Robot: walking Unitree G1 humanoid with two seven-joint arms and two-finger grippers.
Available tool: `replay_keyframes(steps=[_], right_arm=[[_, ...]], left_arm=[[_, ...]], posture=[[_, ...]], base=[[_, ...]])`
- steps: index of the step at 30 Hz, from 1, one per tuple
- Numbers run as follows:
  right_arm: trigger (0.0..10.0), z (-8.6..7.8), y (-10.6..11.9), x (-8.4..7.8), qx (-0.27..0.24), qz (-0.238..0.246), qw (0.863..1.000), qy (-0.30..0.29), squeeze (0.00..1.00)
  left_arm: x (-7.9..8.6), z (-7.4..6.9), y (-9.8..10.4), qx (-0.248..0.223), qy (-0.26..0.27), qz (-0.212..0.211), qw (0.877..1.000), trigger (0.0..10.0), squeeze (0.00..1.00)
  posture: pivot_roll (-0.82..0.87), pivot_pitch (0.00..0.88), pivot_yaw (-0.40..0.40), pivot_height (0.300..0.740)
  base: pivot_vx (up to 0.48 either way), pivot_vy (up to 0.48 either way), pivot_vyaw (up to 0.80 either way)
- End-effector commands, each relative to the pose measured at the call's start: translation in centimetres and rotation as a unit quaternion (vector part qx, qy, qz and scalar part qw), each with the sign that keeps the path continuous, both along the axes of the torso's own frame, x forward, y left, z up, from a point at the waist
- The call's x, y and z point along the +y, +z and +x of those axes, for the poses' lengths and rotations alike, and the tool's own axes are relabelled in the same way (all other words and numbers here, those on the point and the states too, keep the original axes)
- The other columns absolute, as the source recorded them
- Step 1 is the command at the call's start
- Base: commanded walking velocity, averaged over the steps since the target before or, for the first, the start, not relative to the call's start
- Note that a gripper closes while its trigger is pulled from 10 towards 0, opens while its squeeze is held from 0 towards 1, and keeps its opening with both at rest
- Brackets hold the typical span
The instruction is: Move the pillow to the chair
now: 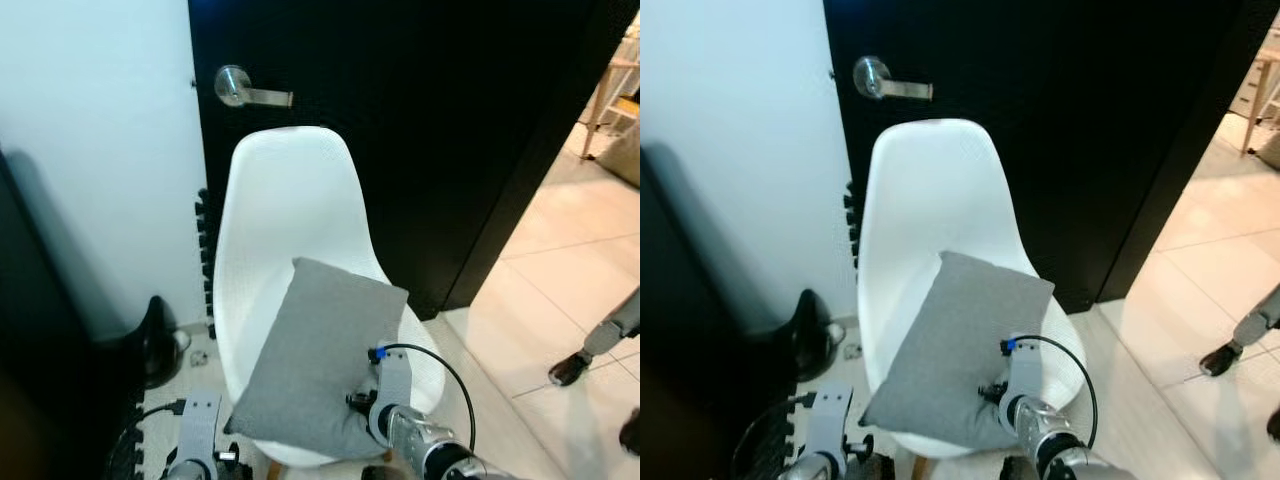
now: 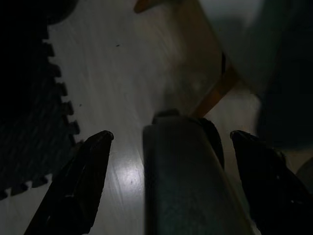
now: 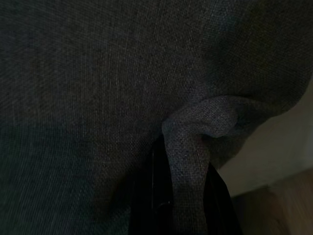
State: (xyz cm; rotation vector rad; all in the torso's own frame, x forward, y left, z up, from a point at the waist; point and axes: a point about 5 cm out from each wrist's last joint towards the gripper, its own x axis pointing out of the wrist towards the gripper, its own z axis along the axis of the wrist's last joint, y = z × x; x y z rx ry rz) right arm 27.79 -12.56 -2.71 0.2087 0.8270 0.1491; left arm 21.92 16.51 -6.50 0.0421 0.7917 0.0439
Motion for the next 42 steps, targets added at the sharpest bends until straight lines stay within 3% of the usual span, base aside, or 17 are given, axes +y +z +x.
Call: replay_keyframes(steps=[1,9,14,21,28,29,42], right_arm=[[10.0,-0.6,-0.5,0.3,0.018,-0.01,1.0,0.015,0.0],[10.0,-0.2,-0.1,1.0,0.004,0.004,1.0,0.03,0.0],[10.0,0.9,1.0,2.5,-0.032,0.042,0.998,0.026,0.0],[10.0,2.3,2.8,4.5,-0.08,0.039,0.995,0.04,0.0],[10.0,3.7,4.3,4.6,-0.116,0.043,0.992,0.02,0.0],[10.0,3.8,4.4,4.5,-0.115,0.049,0.992,0.017,1.0],[10.0,4.4,5.0,1.8,-0.143,0.109,0.984,0.004,1.0]], left_arm=[[-0.3,-0.1,-0.1,0.0,-0.009,0.003,1.0,10.0,0.0],[-0.4,-0.2,-0.1,0.001,-0.008,0.002,1.0,10.0,0.0],[-0.4,-0.2,-0.1,0.0,-0.008,0.003,1.0,10.0,0.0],[-0.4,0.0,0.0,-0.003,-0.011,0.005,1.0,10.0,0.0],[-0.4,0.1,0.0,-0.004,-0.012,0.006,1.0,10.0,0.0],[-0.4,0.0,0.0,-0.004,-0.012,0.006,1.0,10.0,0.0],[-0.2,-0.1,-0.1,-0.002,-0.01,0.01,1.0,10.0,0.0]], posture=[[0.14,0.0,-0.093,0.555],[0.14,0.0,-0.096,0.55],[0.14,0.0,-0.095,0.55],[0.14,0.0,-0.089,0.55],[0.15,0.0,-0.096,0.55],[0.15,0.0,-0.098,0.55],[0.14,0.0,-0.099,0.55]], base=[[0.0,0.0,0.0],[0.0,0.0,0.0],[0.0,0.0,0.0],[0.0,0.0,0.0],[0.0,0.0,0.0],[0.0,0.0,0.0],[0.0,0.0,0.0]])
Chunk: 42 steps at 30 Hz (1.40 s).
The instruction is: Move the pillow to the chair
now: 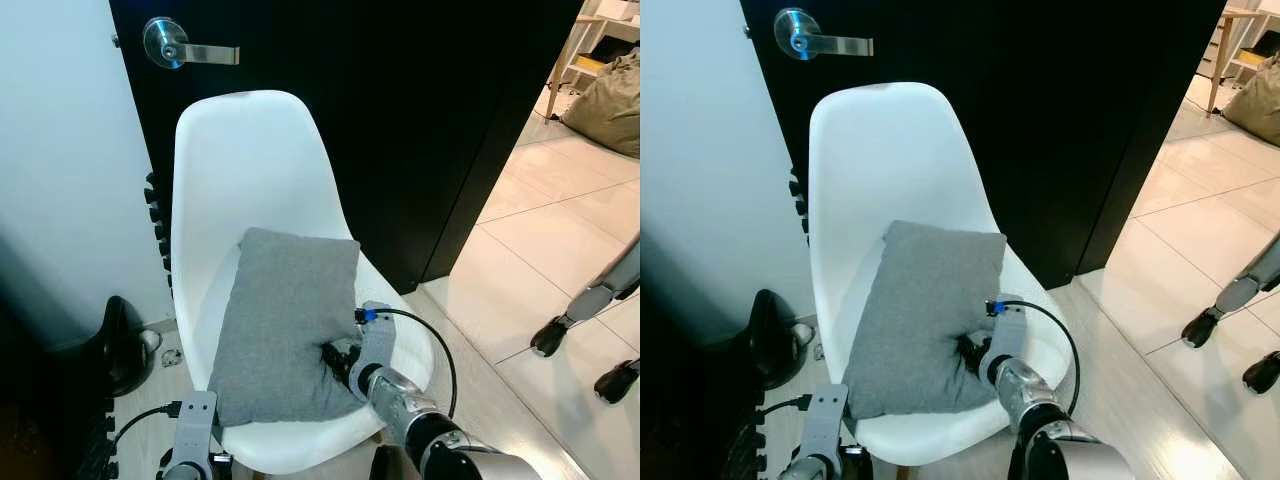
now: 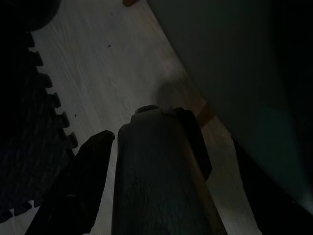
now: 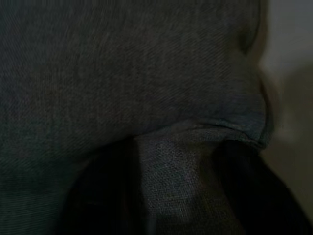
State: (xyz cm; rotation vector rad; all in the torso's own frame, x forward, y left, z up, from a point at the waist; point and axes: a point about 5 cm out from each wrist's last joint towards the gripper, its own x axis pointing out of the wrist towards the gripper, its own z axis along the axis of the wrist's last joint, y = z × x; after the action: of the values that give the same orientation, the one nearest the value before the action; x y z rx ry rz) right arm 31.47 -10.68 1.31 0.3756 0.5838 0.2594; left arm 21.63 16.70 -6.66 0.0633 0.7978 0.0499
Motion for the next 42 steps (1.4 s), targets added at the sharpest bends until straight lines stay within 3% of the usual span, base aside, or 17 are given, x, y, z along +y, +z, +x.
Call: replay_keyframes(steps=[1,6,10,12,13,15,16,18,19,21,26,31,37,42], right_arm=[[10.0,1.1,1.3,-0.6,-0.038,0.021,0.999,-0.006,1.0],[10.0,2.2,2.9,-2.9,-0.076,0.101,0.99,-0.058,1.0],[10.0,2.3,3.1,-3.2,-0.081,0.124,0.987,-0.068,1.0],[10.0,2.4,3.6,-3.3,-0.096,0.191,0.974,-0.074,1.0],[10.0,2.5,3.9,-3.3,-0.106,0.223,0.966,-0.075,0.93],[10.0,2.5,4.1,-3.3,-0.112,0.263,0.955,-0.074,0.93],[10.0,2.4,4.2,-3.3,-0.115,0.28,0.95,-0.075,0.0],[10.0,2.4,4.1,-3.3,-0.114,0.297,0.945,-0.077,0.0],[10.0,2.2,3.9,-3.0,-0.109,0.296,0.946,-0.07,0.0],[10.0,2.2,3.9,-3.0,-0.109,0.296,0.946,-0.07,0.0],[10.0,1.9,3.5,-2.5,-0.103,0.294,0.949,-0.054,0.0],[10.0,1.9,3.8,-2.8,-0.122,0.329,0.935,-0.056,0.0],[10.0,1.9,4.0,-2.7,-0.124,0.333,0.934,-0.048,0.0],[10.0,1.8,3.9,-2.6,-0.123,0.333,0.934,-0.045,0.0]], left_arm=[[-0.3,0.3,0.2,-0.007,-0.009,0.0,1.0,10.0,0.0],[-0.1,0.6,0.3,-0.009,-0.008,0.004,1.0,10.0,0.0],[-0.1,0.6,0.4,-0.01,-0.007,0.005,1.0,10.0,0.0],[0.2,0.5,0.3,-0.009,-0.002,0.011,1.0,10.0,0.0],[0.4,0.4,0.3,-0.009,0.002,0.016,1.0,10.0,0.0],[0.7,0.3,0.3,-0.008,0.009,0.025,1.0,10.0,0.0],[1.1,0.3,0.3,-0.008,0.016,0.034,0.999,10.0,0.0],[1.8,0.1,0.3,-0.006,0.029,0.052,0.998,10.0,0.0],[2.7,-0.2,0.2,-0.001,0.046,0.072,0.996,10.0,0.0],[2.7,-0.2,0.2,-0.001,0.046,0.072,0.996,10.0,0.0],[4.7,-0.8,0.3,0.009,0.083,0.122,0.989,10.0,0.0],[7.8,-1.7,0.8,0.006,0.147,0.197,0.969,10.0,0.0],[9.7,-1.5,1.9,-0.028,0.201,0.227,0.953,10.0,0.0],[9.7,-0.3,2.8,-0.067,0.212,0.218,0.95,10.0,0.0]], posture=[[0.14,0.0,-0.098,0.55],[0.14,0.0,-0.098,0.55],[0.14,0.0,-0.097,0.55],[0.14,0.0,-0.099,0.55],[0.14,0.0,-0.099,0.55],[0.14,0.0,-0.1,0.55],[0.15,0.0,-0.101,0.55],[0.15,0.0,-0.103,0.55],[0.15,0.0,-0.103,0.55],[0.15,0.0,-0.103,0.55],[0.16,0.0,-0.107,0.55],[0.16,0.0,-0.111,0.57],[0.16,0.0,-0.115,0.595],[0.17,0.0,-0.115,0.62]], base=[[0.0,0.0,0.0],[0.0,0.0,0.0],[0.0,0.0,0.0],[0.0,0.0,0.0],[0.0,0.0,0.0],[0.0,0.0,0.0],[0.0,0.0,0.0],[0.0,0.0,0.0],[0.0,0.0,0.0],[0.0,0.0,0.0],[0.0,0.0,0.0],[0.0,0.0,0.0],[0.0,0.0,0.0],[0.0,0.0,0.0]])
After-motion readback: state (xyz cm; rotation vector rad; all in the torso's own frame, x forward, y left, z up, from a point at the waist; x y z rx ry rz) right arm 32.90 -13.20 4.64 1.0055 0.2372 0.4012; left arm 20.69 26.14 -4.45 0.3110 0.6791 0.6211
